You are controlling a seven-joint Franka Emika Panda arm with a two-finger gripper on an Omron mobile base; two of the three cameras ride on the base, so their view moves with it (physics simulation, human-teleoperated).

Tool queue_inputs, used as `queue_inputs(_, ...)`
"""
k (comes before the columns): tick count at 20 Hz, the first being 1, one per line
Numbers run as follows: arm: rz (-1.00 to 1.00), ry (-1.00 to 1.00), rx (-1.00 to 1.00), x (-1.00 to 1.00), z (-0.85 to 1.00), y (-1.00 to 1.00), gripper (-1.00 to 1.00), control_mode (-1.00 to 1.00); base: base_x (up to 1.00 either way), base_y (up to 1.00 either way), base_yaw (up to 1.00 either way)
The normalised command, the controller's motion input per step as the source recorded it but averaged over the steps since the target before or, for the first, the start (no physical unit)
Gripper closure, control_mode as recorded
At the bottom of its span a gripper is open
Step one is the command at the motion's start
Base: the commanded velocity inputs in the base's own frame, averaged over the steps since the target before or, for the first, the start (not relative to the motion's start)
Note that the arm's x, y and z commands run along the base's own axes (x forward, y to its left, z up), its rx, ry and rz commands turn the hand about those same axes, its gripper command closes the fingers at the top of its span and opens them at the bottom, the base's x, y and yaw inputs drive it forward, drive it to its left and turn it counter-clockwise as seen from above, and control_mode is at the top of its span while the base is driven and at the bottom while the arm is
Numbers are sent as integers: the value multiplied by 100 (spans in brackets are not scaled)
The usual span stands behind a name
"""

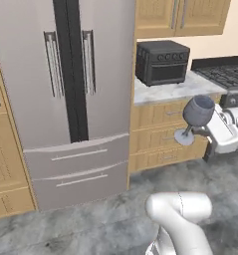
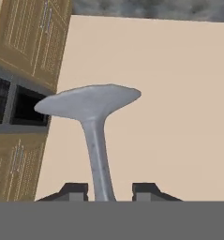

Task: Retrieve the wine glasses from the counter and place one next to each plate.

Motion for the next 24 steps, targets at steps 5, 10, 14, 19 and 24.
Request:
queue_inputs(5, 0, 0, 0, 0, 0, 0, 100, 100, -7, 65, -77)
queue_inputs(10, 0, 0, 0, 0, 0, 0, 100, 100, 0, 7, -100)
queue_inputs(14, 0, 0, 0, 0, 0, 0, 100, 100, -6, 0, -100)
queue_inputs(19, 0, 0, 0, 0, 0, 0, 100, 100, -28, 3, -100)
queue_inputs(24, 0, 0, 0, 0, 0, 0, 100, 100, -42, 3, -97)
